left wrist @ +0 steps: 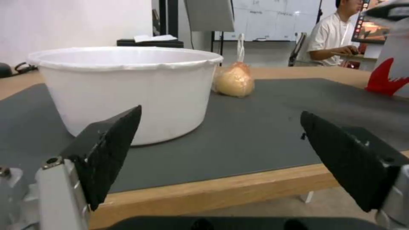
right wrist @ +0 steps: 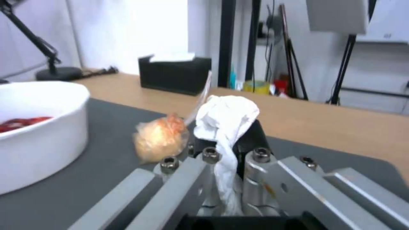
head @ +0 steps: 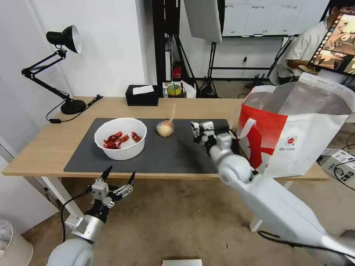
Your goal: Pick up the trash from the table and place it into the takeout bag.
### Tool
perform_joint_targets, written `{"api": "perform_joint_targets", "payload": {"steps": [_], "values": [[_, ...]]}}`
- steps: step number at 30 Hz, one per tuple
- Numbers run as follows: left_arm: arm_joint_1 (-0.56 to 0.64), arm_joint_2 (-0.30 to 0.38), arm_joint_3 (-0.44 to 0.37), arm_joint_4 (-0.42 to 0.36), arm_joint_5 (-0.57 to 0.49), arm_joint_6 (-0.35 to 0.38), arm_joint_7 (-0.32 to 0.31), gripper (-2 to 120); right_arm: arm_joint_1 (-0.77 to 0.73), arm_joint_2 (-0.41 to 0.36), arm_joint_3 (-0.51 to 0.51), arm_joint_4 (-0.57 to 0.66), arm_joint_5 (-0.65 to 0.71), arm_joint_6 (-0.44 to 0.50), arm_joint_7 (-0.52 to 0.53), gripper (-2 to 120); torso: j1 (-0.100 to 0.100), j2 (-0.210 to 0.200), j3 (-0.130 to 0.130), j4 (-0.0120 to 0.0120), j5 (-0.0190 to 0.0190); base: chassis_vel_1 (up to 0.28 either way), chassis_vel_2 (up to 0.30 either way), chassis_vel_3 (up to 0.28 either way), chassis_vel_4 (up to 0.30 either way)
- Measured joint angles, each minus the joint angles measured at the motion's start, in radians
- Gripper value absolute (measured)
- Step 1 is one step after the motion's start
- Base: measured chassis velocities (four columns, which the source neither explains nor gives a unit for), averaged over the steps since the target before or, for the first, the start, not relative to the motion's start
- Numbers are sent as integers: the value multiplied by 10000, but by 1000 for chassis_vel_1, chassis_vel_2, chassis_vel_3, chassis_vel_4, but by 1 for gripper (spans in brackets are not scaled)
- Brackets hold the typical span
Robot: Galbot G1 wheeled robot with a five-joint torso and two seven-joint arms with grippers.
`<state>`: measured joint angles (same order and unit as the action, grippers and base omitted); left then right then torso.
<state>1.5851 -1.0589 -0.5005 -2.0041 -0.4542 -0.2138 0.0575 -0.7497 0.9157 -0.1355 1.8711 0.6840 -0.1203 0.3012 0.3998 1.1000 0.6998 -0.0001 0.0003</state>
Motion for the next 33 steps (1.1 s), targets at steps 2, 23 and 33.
{"api": "perform_joint_targets", "payload": {"steps": [2, 23, 33], "values": [[-6, -4, 41, -1, 6, 3, -8, 100, -541, -300, 367, 498, -131, 209, -60, 0, 0, 0, 0, -2, 3, 0, 0, 0, 0], [-96, -115, 485, -257, 174, 148, -206, 100, -1733, -1512, 3842, 2506, -1414, 1460, 1786, 0, 1, 1, 1, 2, -2, 0, 0, 0, 0], [21, -164, 500, -375, 265, 132, -205, 100, -1350, -1558, 4244, 1803, -1496, 497, 4164, 0, 1, 0, 2, 1, -2, 0, 0, 0, 0]]}}
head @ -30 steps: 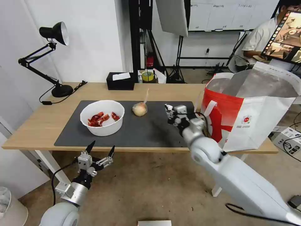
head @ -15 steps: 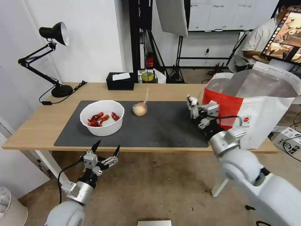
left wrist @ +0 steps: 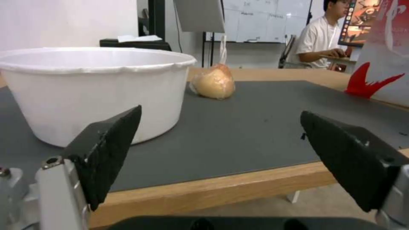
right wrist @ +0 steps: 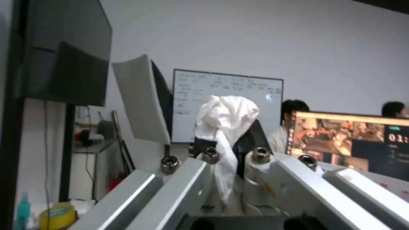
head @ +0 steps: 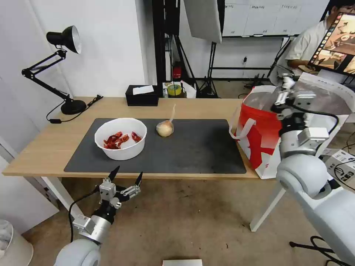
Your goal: Pick up the trash from the table and place it into the takeout bag.
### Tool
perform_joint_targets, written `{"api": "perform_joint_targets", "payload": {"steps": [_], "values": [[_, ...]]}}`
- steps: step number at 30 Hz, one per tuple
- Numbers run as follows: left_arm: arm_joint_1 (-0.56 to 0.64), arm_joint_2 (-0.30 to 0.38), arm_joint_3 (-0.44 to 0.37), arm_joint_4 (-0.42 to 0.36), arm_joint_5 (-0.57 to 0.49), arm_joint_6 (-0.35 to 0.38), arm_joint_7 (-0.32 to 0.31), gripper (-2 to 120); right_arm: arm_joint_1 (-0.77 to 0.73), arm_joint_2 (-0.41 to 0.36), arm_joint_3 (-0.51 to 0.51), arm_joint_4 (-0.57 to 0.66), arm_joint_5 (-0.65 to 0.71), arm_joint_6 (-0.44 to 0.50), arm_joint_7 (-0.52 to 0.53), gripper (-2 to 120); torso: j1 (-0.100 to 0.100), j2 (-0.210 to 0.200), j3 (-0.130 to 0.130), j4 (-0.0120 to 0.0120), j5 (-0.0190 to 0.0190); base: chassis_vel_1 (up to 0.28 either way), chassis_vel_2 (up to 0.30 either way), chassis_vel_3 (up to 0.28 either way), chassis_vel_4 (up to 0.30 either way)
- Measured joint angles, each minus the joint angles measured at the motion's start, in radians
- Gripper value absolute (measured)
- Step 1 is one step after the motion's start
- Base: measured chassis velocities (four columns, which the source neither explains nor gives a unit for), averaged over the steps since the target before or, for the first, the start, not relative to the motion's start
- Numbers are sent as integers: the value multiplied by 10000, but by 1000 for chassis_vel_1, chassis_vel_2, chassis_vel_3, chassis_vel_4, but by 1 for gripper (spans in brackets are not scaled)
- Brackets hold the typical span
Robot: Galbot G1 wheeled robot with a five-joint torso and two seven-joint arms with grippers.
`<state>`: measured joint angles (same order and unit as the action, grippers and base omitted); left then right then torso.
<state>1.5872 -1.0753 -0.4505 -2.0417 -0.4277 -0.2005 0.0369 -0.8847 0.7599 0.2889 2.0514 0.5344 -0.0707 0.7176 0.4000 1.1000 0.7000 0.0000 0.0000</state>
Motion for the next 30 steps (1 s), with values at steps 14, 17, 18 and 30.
{"api": "perform_joint_targets", "payload": {"steps": [14, 17, 18, 30], "values": [[40, 65, 37, -105, 7, 1, 3, 100, 337, -7, -146, -515, 902, -478, -115, 10, 0, 0, 0, 0, 0, 0, 0, 0, 0], [14, 62, 80, -93, 8, 12, 5, 100, 380, -6, -164, -523, 995, -547, -140, 21, 0, 0, 0, 0, -1, 0, 0, 0, 0], [5, 64, 87, -81, 7, 18, 5, 100, 390, -9, -168, -530, 1014, -568, -164, 25, 1, 0, 0, 0, -1, 0, 0, 0, 0], [-35, 137, 157, -49, 5, 29, 7, 100, 428, 3, -212, -560, 1082, -645, -302, 69, 1, 0, 0, 0, -1, 0, 0, 0, 0]]}}
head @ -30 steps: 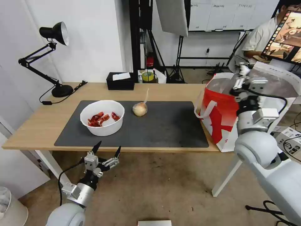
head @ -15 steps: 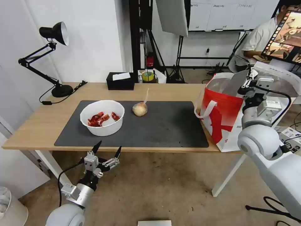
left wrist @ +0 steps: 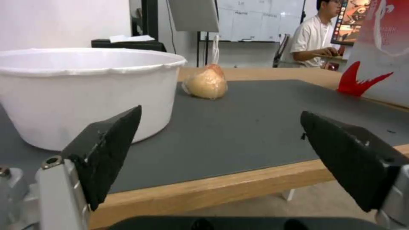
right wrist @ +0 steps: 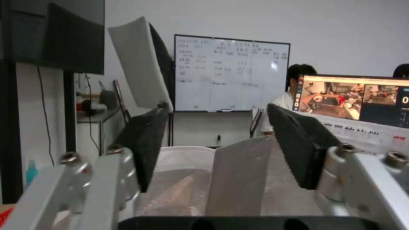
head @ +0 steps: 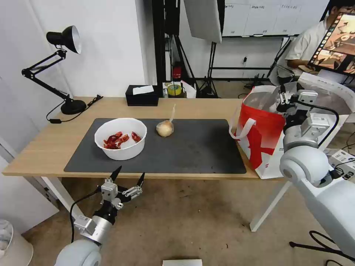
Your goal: Pick up the trash from the table and place it into the takeout bag.
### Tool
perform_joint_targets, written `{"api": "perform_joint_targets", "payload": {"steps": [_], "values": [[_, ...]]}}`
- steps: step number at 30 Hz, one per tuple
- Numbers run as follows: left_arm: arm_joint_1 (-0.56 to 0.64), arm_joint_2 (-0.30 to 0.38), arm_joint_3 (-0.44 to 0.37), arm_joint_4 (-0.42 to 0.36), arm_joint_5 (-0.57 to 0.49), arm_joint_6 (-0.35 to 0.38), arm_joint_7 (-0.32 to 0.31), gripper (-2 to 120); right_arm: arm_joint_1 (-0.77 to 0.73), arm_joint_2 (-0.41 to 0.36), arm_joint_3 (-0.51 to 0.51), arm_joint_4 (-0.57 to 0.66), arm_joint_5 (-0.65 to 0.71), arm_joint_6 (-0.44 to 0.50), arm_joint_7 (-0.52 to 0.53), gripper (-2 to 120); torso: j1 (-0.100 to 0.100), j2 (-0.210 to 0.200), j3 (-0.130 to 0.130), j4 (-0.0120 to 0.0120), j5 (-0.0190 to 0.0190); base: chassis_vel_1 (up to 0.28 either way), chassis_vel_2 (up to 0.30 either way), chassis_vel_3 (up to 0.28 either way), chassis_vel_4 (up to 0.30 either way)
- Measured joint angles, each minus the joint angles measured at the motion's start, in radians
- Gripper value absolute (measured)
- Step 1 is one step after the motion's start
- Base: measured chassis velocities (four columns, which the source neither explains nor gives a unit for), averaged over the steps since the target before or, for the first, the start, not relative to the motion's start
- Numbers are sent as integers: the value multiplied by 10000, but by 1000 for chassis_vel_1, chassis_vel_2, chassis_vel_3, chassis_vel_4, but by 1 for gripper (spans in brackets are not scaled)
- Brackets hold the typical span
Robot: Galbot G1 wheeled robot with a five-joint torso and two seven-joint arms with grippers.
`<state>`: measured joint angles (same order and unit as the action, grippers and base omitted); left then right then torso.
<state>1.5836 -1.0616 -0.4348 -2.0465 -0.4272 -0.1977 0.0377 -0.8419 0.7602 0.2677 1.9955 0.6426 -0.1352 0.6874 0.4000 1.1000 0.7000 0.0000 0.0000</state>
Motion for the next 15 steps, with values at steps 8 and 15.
{"api": "perform_joint_targets", "payload": {"steps": [8, 15], "values": [[-20, 36, 31, -2, 0, 4, 5, 100, -42, -87, 45, 201, 434, 27, -197, 96, 0, 0, 0, 0, 0, 0, 0, 0, 0], [-25, 53, -38, -34, 0, 4, 6, 100, -206, -301, 135, 1065, 1237, 765, -1423, 100, 0, 0, 0, 0, -1, 0, 0, 0, 0]]}}
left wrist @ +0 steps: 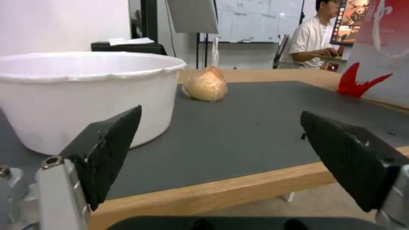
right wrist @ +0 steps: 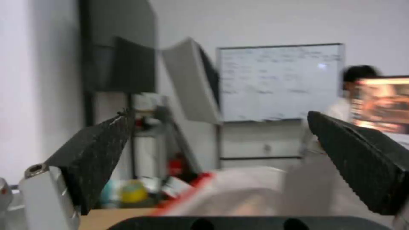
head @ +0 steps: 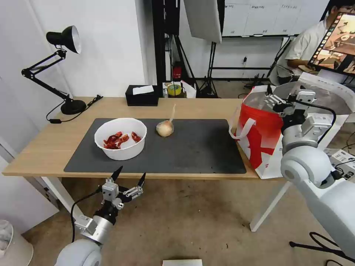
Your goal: Pick up the trash from the table and place it into the takeout bag.
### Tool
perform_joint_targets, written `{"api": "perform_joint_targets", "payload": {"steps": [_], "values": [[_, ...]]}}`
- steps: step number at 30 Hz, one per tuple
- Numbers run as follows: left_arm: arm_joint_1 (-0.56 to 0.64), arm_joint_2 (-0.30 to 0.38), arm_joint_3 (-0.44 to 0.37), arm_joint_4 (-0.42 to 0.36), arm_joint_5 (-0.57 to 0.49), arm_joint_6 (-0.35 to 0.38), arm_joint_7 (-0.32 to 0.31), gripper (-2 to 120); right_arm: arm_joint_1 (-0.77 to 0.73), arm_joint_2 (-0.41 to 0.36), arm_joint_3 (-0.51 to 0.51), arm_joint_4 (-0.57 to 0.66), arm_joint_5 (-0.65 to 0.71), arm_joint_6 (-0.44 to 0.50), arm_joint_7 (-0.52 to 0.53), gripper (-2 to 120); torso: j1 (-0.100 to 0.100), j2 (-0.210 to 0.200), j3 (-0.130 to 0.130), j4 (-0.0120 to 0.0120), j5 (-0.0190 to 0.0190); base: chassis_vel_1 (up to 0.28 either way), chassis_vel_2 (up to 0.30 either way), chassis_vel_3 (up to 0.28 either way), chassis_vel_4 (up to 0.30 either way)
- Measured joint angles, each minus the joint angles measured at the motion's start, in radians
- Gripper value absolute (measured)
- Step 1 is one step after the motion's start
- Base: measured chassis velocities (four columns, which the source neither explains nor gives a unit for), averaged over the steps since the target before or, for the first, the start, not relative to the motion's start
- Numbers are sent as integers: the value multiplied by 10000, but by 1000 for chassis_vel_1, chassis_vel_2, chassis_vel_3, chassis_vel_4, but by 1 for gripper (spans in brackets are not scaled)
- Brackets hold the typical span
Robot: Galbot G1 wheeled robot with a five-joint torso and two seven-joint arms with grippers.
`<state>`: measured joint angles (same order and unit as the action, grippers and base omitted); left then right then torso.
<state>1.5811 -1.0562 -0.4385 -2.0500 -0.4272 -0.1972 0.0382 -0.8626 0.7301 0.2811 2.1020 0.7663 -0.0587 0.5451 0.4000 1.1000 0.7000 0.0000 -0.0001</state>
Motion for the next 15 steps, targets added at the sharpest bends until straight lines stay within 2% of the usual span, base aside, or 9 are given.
{"api": "perform_joint_targets", "payload": {"steps": [3, 5, 12, 15], "values": [[7, -4, -37, -23, -1, 0, 0, 100, -165, -121, 3, 480, 491, 60, -485, 100, 0, 0, -1, 1, -2, 0, 0, 0, 0], [32, -47, -83, -42, -2, -5, 0, 100, -565, -268, 4, 975, 925, 62, -1217, 100, 0, 0, -1, 0, -1, 0, 0, 0, 0], [110, -123, -159, -74, 52, -53, 7, 100, -1634, -364, 189, 1344, 1110, 72, -2626, 100, 0, 0, -1, 0, 1, 0, 0, 0, 0], [189, -141, -256, -81, 78, -134, 15, 100, -2650, -344, 479, 1427, 987, 403, -3446, 100, 0, 0, -1, 0, 1, 0, 0, 0, 0]]}}
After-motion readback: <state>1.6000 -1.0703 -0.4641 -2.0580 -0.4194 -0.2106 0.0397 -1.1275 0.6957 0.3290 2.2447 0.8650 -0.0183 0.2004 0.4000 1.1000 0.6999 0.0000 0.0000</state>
